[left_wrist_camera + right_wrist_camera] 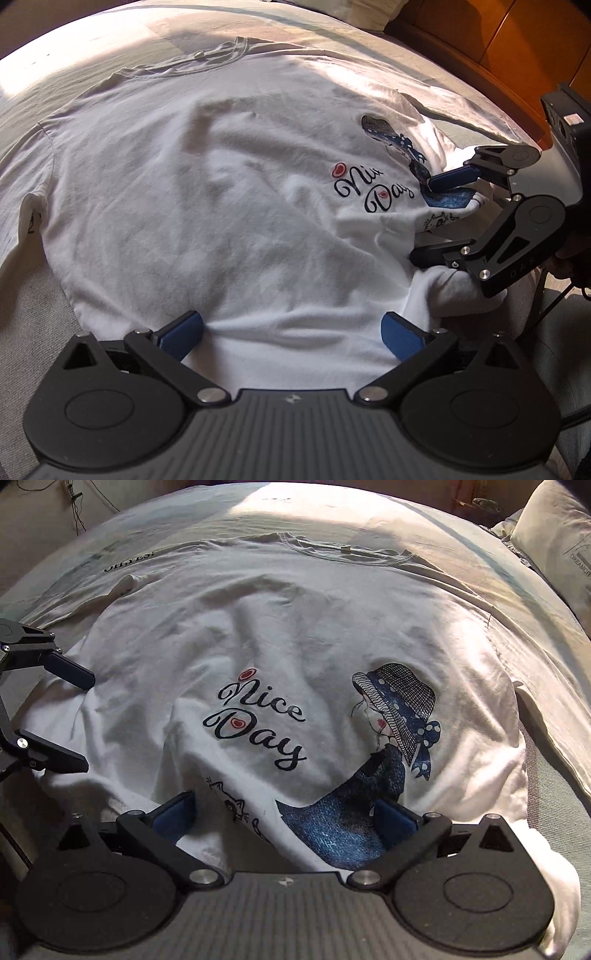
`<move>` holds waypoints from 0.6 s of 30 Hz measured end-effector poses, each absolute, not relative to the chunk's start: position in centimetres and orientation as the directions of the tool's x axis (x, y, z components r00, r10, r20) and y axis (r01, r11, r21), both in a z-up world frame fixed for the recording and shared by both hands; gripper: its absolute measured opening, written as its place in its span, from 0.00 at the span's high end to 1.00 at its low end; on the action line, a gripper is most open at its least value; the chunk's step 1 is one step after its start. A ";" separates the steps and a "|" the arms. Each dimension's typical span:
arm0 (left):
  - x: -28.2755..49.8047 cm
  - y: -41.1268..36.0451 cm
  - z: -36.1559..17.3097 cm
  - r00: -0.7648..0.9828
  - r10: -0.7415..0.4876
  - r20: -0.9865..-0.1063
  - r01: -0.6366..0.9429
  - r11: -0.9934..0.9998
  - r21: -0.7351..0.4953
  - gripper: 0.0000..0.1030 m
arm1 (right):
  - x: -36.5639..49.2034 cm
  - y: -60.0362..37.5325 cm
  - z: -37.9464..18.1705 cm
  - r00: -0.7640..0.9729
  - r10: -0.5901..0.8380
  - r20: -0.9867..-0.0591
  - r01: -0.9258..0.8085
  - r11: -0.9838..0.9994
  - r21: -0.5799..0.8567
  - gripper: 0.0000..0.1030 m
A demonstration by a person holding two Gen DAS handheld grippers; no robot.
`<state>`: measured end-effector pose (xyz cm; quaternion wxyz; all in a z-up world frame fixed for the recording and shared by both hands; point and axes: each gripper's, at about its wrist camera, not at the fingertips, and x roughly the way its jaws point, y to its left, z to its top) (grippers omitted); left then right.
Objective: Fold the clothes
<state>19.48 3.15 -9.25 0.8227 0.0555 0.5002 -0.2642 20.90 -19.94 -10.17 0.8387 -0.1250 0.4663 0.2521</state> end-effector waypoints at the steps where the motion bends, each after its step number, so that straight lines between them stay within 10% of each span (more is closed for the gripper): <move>1: 19.4 3.2 -9.3 0.367 -0.381 -0.849 0.489 0.855 -0.172 0.01 | 20.8 -20.0 -10.2 0.446 0.310 -0.840 -0.542 0.840 0.022 0.00; 18: 9.1 2.1 -7.2 0.657 -0.196 -0.728 0.397 0.911 0.113 0.01 | 10.7 -19.9 -7.7 0.681 0.226 -0.697 -0.448 0.881 -0.153 0.00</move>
